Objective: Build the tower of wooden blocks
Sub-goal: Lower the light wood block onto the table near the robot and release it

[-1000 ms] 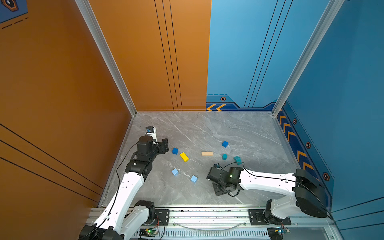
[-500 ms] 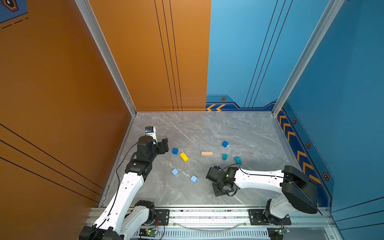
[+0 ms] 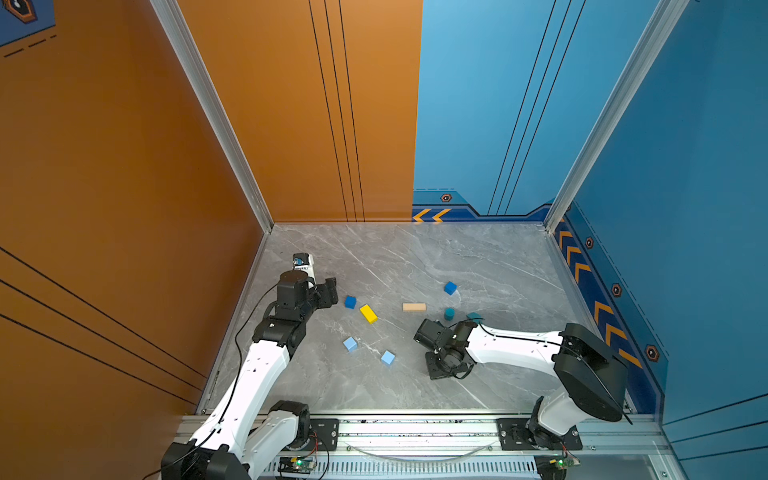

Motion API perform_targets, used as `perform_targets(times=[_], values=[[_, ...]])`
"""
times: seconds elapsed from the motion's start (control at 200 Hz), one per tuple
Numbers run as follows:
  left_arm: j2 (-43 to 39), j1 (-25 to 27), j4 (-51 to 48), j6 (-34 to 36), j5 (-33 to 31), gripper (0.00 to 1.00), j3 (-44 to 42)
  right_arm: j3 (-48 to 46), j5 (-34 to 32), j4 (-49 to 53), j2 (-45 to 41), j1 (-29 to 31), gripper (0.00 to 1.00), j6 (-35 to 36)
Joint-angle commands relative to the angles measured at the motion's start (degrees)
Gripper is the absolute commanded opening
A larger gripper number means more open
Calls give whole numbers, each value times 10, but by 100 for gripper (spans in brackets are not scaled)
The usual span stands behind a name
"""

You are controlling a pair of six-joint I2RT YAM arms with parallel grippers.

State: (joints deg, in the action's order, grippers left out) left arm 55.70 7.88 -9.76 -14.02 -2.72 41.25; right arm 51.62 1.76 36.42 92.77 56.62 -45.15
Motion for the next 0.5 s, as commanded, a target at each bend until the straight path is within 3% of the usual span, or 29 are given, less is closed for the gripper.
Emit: perform_targets(times=[0.0,0.18,0.496], values=[[2,-2,-1,1,-2,81,3,-2,-10,7,22,-2,0,14],[-3,-2,0,1,0,81,0,21,-43,62,-10,33,1,-9],[-4,-3,5,7,9,82,-4,63,-131,131,-51,83,77,-82]])
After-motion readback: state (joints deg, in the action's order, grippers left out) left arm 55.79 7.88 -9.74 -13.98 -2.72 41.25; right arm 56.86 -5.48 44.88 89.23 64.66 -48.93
